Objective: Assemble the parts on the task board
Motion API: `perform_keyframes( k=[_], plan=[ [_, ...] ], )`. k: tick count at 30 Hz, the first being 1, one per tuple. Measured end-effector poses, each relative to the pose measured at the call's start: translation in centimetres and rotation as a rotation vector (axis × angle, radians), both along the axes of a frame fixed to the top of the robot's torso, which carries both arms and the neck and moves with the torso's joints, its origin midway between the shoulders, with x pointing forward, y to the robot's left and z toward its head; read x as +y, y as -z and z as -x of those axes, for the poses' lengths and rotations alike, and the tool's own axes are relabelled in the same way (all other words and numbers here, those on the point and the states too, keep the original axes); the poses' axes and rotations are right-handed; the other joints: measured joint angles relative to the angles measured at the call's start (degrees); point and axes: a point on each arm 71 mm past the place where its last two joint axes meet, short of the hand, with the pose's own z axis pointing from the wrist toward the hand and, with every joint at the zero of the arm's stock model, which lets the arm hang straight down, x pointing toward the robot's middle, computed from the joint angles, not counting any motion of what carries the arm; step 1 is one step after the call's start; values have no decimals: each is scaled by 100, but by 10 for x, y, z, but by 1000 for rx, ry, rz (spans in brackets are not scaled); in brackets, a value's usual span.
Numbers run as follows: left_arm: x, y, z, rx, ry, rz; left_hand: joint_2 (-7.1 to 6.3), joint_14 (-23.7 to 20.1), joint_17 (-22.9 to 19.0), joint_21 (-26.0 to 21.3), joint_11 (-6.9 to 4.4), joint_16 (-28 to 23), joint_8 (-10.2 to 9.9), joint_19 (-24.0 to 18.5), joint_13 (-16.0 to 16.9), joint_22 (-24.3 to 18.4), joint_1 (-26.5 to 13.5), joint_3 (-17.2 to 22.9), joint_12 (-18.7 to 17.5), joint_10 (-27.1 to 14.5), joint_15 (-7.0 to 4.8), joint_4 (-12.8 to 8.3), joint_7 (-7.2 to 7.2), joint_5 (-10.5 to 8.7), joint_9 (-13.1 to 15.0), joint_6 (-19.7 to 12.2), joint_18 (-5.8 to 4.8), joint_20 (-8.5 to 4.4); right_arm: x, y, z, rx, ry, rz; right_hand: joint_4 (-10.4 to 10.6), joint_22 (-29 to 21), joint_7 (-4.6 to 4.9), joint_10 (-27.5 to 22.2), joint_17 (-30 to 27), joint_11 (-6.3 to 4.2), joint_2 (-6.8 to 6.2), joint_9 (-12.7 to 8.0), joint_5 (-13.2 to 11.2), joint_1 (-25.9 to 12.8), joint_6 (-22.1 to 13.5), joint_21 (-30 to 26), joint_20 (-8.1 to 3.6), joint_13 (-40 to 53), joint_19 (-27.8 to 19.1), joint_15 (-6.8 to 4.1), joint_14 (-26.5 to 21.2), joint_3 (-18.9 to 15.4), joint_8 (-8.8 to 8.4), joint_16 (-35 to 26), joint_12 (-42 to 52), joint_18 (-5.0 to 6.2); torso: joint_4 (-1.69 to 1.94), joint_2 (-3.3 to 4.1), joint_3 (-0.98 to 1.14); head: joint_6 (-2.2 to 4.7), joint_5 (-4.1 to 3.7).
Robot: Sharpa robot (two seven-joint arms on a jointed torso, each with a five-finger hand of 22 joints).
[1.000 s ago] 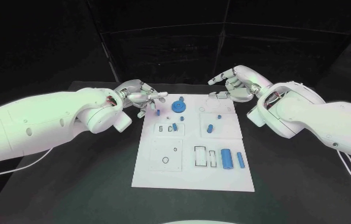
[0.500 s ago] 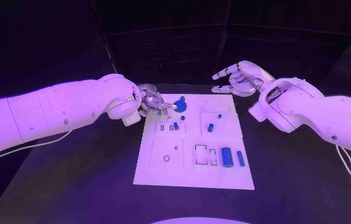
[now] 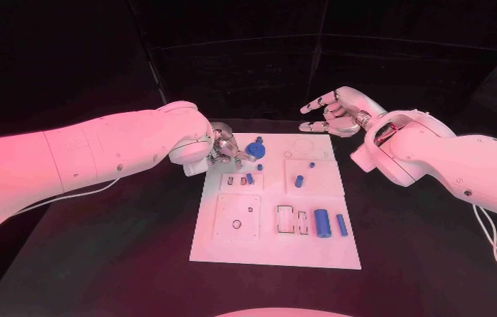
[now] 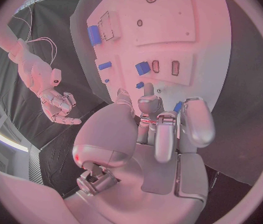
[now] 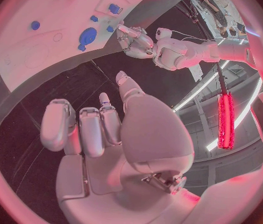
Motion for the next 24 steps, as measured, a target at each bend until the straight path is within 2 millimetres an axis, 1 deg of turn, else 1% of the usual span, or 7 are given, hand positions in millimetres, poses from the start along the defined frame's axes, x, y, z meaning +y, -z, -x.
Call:
perform_keyframes(
  k=[1,3,8,12,22,24],
  plan=[
    [-2,0,0,6,7,-7,0,0,0,30,0,0,22,0,13,23,0,0,24,0,0,0,-9,0,13,-11,0,0,0,0,0,1,0,1,4,0,0,0,0,0,0,0,13,0,0,-18,0,0,0,0,0,-4,0,0,0,0,0,0,-1,-2,2],
    [-4,1,-1,14,19,-18,27,0,0,61,0,0,66,0,55,75,27,0,73,0,0,0,-9,0,55,-11,-92,0,1,0,0,3,-2,2,4,-7,0,0,0,0,0,0,13,0,0,-24,0,0,0,0,0,-4,0,0,0,0,0,2,-2,-5,4],
    [-10,2,-1,34,48,-45,27,0,0,79,-1,0,122,0,89,126,27,-9,89,1,0,-10,-9,0,125,-11,-92,0,2,1,0,7,-6,9,4,-7,0,0,0,0,0,0,13,0,0,-25,0,0,0,0,0,-4,0,0,0,0,0,5,-6,-6,-4],
    [-13,5,-1,48,68,-66,50,0,-1,103,-1,0,151,20,97,144,50,-15,89,1,1,-16,-30,0,155,-31,-92,20,3,1,-1,9,-10,16,4,-13,0,0,0,0,0,-1,43,0,0,-25,0,0,0,0,0,-4,0,0,0,0,3,5,-6,-9,-7],
    [-20,9,-2,71,101,-99,50,-1,-1,130,-1,0,196,20,119,182,50,-15,128,2,1,-15,-29,0,209,-31,-92,20,6,2,0,11,-22,36,4,-20,0,0,4,0,0,-1,43,0,0,-25,0,0,0,0,0,-4,0,0,0,-1,7,5,-6,-8,-5],
    [-20,9,-2,73,104,-103,76,-1,-1,131,-1,0,196,20,119,187,76,-15,128,2,1,-15,-49,0,219,-51,-92,20,6,2,0,11,-23,38,4,-20,0,0,4,0,0,-1,43,0,0,-25,0,0,0,0,0,-4,0,0,0,0,4,5,-6,-12,-3]
  ],
)
